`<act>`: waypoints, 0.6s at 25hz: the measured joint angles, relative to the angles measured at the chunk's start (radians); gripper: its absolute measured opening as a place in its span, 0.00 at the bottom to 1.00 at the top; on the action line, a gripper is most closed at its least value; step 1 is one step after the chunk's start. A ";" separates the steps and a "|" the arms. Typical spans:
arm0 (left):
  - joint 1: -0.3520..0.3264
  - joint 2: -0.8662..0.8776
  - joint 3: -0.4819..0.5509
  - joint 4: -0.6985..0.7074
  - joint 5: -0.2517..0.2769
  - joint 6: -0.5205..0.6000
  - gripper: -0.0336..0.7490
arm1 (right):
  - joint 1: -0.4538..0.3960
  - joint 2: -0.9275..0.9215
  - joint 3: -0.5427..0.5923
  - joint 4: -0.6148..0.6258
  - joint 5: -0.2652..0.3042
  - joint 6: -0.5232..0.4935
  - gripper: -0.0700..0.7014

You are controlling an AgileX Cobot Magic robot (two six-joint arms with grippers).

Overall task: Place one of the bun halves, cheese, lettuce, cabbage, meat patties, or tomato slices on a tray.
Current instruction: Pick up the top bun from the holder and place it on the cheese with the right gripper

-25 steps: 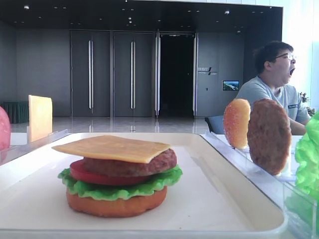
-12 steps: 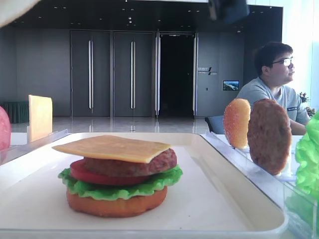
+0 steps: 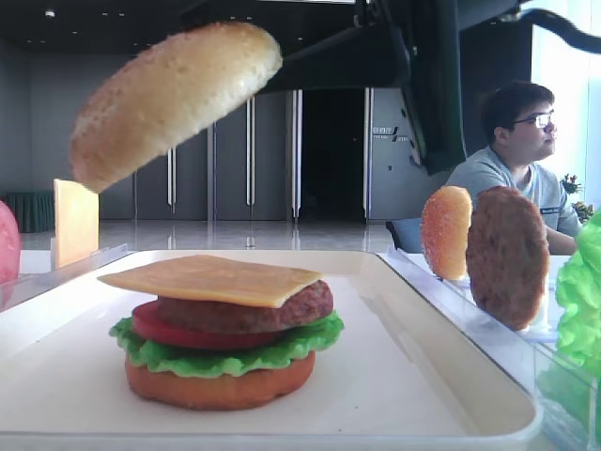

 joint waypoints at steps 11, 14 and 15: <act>0.000 0.000 0.000 0.001 0.000 0.000 0.54 | -0.034 0.067 0.000 0.023 -0.037 -0.099 0.35; 0.000 0.000 0.000 0.001 0.000 0.000 0.54 | -0.044 0.080 0.000 0.027 -0.045 -0.107 0.35; 0.000 0.000 0.000 0.001 0.000 0.000 0.54 | -0.044 0.082 0.000 0.028 -0.048 -0.109 0.35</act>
